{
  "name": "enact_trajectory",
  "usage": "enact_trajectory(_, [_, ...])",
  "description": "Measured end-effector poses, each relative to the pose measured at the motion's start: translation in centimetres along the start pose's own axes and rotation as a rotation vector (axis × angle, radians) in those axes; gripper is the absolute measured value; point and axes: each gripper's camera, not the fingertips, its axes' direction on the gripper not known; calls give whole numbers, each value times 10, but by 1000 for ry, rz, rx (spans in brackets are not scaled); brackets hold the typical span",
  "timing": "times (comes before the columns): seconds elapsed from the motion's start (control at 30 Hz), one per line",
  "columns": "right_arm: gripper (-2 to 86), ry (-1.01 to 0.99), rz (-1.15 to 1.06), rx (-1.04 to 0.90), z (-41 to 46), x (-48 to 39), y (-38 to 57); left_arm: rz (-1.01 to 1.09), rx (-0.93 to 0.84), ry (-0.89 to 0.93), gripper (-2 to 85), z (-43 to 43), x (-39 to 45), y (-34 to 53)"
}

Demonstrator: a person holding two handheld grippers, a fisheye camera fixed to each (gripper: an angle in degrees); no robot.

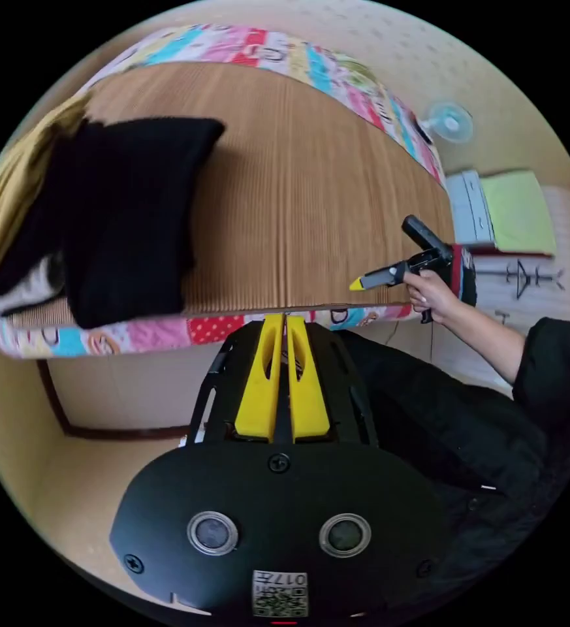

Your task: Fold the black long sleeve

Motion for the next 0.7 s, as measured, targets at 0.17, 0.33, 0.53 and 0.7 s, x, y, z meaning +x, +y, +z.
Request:
enact_trajectory(0.17, [17, -47, 243, 77, 7, 87, 95, 225, -59, -44, -10, 11, 75, -50])
enact_trajectory(0.33, [25, -262, 313, 415, 9, 131, 194, 347, -61, 19, -10, 42, 162, -83])
enact_trajectory(0.53, [44, -187, 434, 833, -3, 171, 313, 497, -50, 229, -10, 96, 274, -78])
enact_trajectory(0.7, [79, -25, 483, 1070, -43, 183, 363, 643, -68, 207, -10, 134, 344, -61])
